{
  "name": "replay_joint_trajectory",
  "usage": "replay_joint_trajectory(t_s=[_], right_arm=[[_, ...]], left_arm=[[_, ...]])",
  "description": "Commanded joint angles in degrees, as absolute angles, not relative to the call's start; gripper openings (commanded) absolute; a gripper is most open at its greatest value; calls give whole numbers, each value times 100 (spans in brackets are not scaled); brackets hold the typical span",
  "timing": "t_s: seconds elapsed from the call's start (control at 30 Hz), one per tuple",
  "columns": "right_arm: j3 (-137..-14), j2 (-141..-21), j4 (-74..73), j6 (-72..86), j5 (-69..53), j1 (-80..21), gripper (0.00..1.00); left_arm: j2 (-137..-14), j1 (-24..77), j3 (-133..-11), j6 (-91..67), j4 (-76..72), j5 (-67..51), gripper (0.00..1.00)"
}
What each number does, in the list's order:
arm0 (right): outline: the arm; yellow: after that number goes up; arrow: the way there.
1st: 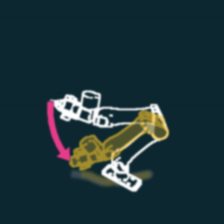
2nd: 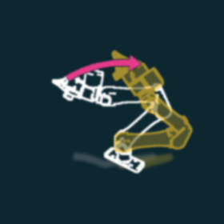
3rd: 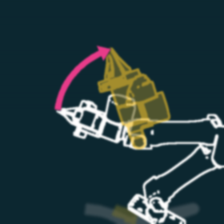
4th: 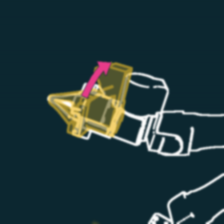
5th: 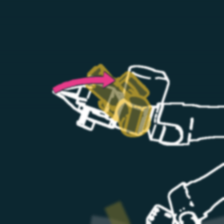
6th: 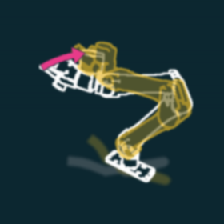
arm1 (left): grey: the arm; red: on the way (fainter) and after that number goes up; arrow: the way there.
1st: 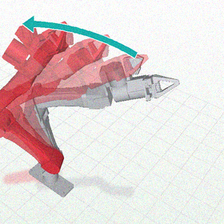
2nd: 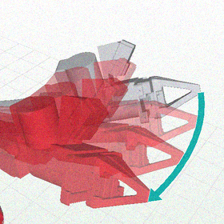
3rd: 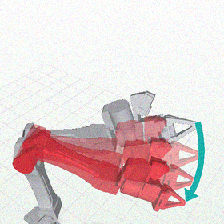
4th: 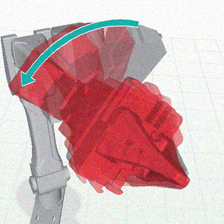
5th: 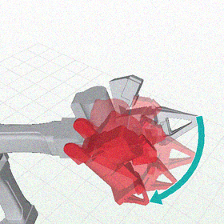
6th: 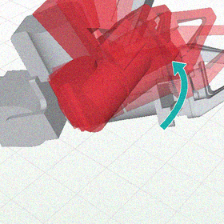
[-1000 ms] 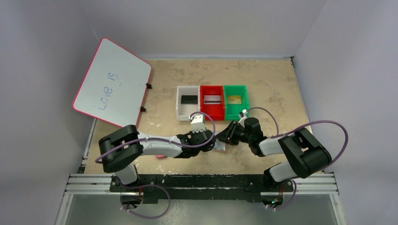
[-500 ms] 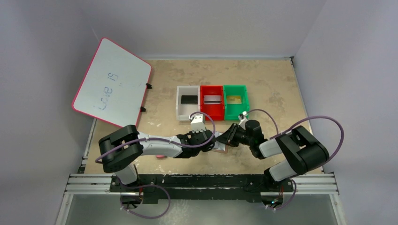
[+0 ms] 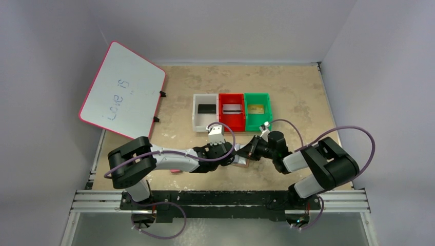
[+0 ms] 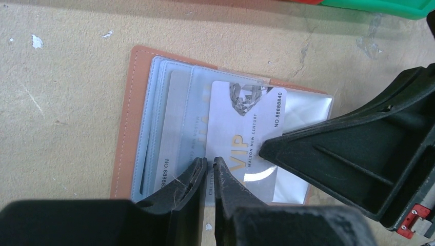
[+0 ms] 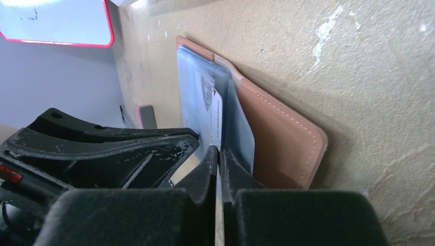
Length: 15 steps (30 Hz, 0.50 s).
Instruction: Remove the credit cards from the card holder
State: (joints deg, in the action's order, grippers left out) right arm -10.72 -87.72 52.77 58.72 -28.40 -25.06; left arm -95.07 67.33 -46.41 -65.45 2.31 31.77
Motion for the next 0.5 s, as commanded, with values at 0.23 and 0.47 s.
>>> replay_joint_trajectory(t_s=[0.23, 0.47], right_arm=[[-1176, -7766, 3538, 5438, -2291, -2445, 0], [-1069, -7205, 3183, 5488, -2123, -2417, 0]], left_arm=[[-9501, 6774, -4614, -6621, 774, 3248, 11], [-9496, 6774, -4592, -6611, 736, 3220, 11]])
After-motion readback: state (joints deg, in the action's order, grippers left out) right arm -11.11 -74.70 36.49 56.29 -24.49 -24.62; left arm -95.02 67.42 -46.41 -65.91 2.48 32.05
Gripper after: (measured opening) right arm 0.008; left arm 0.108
